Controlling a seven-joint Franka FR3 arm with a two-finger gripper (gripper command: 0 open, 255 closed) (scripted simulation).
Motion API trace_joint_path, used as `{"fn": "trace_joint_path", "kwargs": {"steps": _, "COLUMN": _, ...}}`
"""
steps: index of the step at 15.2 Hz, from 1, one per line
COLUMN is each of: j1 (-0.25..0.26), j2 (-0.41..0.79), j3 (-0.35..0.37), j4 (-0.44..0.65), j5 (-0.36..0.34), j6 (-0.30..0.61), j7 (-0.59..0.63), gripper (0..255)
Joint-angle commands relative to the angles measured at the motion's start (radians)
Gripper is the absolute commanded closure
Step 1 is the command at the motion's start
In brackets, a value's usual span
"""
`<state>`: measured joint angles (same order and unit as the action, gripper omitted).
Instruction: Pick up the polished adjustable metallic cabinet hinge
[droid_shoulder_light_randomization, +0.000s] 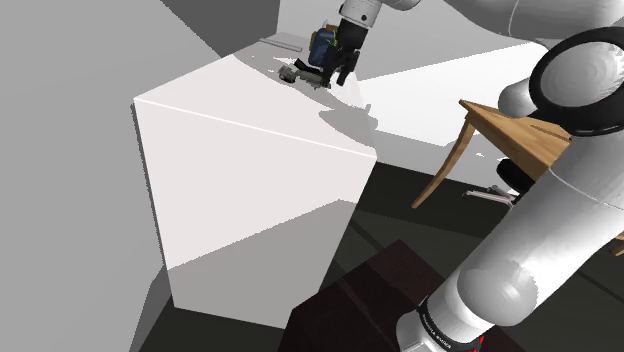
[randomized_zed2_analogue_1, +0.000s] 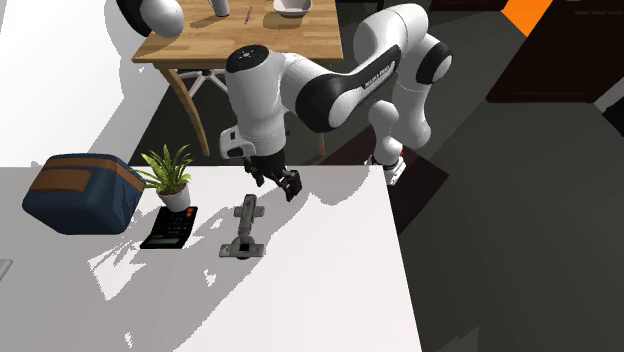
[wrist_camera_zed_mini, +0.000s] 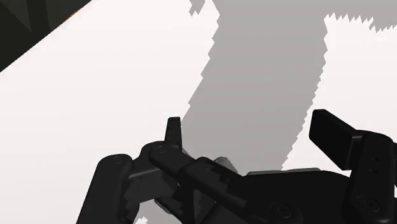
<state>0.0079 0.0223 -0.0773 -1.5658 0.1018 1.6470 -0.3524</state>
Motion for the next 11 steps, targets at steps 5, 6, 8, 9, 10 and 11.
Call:
{"fn": "trace_joint_path", "kwargs": {"steps": 5, "j1": -0.024, "j2": 0.288, "j3": -0.008, "j4": 0.407, "j5": 0.031, "j6": -0.097, "j7": -0.048, "gripper": 0}}
{"fn": "trace_joint_path", "kwargs": {"steps": 6, "j1": -0.030, "j2": 0.348, "j3": -0.007, "j4": 0.500, "j5": 0.037, "j6": -0.126, "j7": -0.052, "gripper": 0}}
{"fn": "trace_joint_path", "kwargs": {"steps": 8, "j1": -0.030, "j2": 0.346, "j3": -0.006, "j4": 0.482, "j5": 0.036, "j6": -0.111, "j7": -0.054, "gripper": 0}}
{"fn": "trace_joint_path", "kwargs": {"steps": 9, "j1": -0.029, "j2": 0.337, "j3": -0.006, "j4": 0.455, "j5": 0.035, "j6": -0.092, "j7": -0.056, "gripper": 0}}
{"fn": "trace_joint_path", "kwargs": {"steps": 10, "j1": -0.027, "j2": 0.329, "j3": -0.006, "j4": 0.429, "j5": 0.035, "j6": -0.075, "j7": -0.057, "gripper": 0}}
{"fn": "trace_joint_path", "kwargs": {"steps": 11, "j1": -0.026, "j2": 0.322, "j3": -0.006, "j4": 0.405, "j5": 0.034, "j6": -0.057, "j7": -0.059, "gripper": 0}}
